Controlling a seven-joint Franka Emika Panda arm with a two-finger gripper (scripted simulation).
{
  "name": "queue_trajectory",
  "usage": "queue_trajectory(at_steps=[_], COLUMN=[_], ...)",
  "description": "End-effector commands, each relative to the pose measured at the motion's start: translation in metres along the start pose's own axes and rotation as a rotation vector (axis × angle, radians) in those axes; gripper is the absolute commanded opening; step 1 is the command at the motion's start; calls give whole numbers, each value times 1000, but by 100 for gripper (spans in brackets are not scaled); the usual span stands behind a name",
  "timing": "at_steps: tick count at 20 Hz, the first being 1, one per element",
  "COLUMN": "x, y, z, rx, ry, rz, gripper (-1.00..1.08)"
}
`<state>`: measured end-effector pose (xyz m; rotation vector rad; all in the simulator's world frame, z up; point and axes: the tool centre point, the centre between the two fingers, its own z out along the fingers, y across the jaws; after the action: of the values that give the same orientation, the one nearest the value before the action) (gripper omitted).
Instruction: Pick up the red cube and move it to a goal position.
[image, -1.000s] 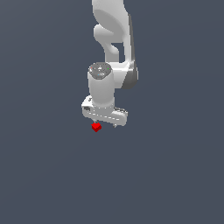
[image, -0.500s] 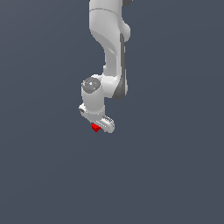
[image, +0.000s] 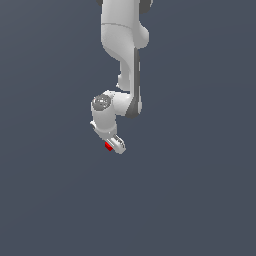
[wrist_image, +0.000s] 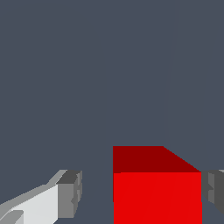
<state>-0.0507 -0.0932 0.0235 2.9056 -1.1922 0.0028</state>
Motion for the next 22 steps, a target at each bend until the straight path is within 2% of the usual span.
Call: queue_trajectory(at_steps=[1, 3, 4, 16, 22], x=[-1, -1, -1, -2, -18], y=[2, 1, 1, 1, -4], z=[4, 3, 3, 3, -3], rx=[-1, 0, 0, 0, 0], ry=[-2, -2, -2, -2, -2], rz=[13, 11, 11, 11, 11], gripper=[100, 100, -100, -100, -100])
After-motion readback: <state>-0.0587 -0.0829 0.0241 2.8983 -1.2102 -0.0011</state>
